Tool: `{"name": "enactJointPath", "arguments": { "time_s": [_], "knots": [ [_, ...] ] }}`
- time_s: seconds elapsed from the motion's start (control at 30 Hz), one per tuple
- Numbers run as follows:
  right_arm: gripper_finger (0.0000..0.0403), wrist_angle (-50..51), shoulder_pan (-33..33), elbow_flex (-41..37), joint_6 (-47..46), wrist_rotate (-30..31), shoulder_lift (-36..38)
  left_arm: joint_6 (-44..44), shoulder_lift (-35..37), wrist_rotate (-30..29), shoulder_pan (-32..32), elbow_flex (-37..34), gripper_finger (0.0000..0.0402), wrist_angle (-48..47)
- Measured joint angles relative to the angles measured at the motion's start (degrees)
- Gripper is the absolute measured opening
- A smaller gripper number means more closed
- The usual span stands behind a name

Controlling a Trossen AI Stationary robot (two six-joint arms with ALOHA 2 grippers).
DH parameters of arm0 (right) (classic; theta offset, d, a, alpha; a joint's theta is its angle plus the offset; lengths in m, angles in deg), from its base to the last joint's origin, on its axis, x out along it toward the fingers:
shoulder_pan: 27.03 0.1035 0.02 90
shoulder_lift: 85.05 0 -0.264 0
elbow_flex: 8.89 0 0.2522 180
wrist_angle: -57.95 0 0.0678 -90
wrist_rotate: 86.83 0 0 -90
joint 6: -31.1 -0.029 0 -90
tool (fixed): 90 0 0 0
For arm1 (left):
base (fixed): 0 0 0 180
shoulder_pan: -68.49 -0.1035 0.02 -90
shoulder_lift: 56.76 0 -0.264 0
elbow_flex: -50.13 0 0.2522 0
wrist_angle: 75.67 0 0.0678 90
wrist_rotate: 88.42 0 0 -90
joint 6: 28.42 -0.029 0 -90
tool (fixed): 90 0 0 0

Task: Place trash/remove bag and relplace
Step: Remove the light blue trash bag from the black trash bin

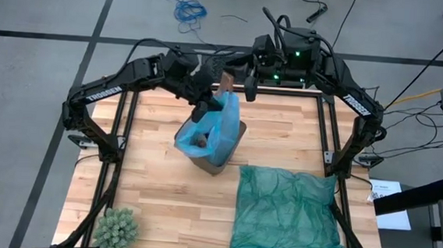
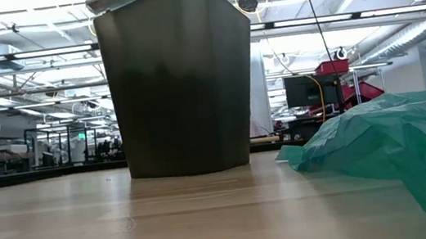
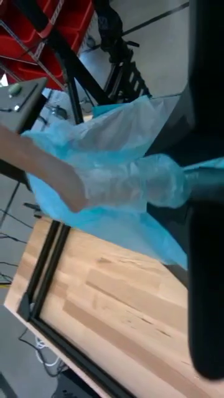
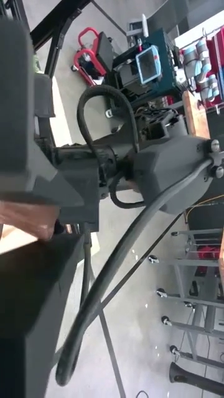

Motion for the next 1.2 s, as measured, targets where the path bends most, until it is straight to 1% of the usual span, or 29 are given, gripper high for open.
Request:
{"name": "enactJointPath", "arguments": {
  "time_s": [0.17, 0.27, 0.37, 0.43, 0.53, 0.73, 0.83, 0.97, 1.03, 1.1, 1.2],
  "knots": [
    [0.0157, 0.0, 0.0, 0.0, 0.3, 0.0, 0.0, 0.0, 0.0, 0.1, 0.0, 0.8, 0.0136, -3.1],
    [0.0200, -1.0, 0.0, 0.0, 0.5, 0.0, 0.0, 0.0, 0.1, 0.1, 0.0, 0.8, 0.0166, -4.8],
    [0.0233, -1.7, 0.0, 0.0, 1.2, -0.1, 0.1, 0.0, 0.8, 0.1, 0.0, 0.8, 0.0187, -5.7],
    [0.0247, -1.9, -0.3, 0.0, 1.7, -0.2, 0.5, 0.0, 1.5, -0.2, -0.1, 0.8, 0.0195, -5.6],
    [0.0257, -2.2, -0.8, 0.0, 1.7, -0.2, 1.1, 0.0, 2.2, -0.9, -0.5, 0.8, 0.0202, -5.6],
    [0.0259, -2.0, -1.1, 0.0, 3.1, -0.2, 2.3, -0.2, 4.5, -1.5, -1.3, 0.8, 0.0204, -6.4],
    [0.0257, -2.0, -1.1, 0.0, 5.0, -0.2, 3.3, -4.4, 6.7, -1.9, -1.3, 1.2, 0.0203, -6.7],
    [0.0257, -1.8, -1.5, 0.0, 6.1, -0.2, 3.8, -8.2, 10.3, -6.9, 0.7, 4.4, 0.0196, -8.1],
    [0.0257, -1.7, -1.8, 0.0, 6.3, -0.2, 3.8, -9.2, 11.9, -7.5, 2.6, 6.5, 0.0190, -11.2],
    [0.0257, -1.6, -1.9, 0.0, 6.3, -0.2, 3.8, -8.3, 12.8, -7.5, 5.1, 8.8, 0.0182, -16.5],
    [0.0256, -1.2, -1.9, 0.0, 6.7, -0.2, 3.8, -2.9, 13.6, -7.5, 11.0, 11.1, 0.0163, -28.5]
  ]
}}
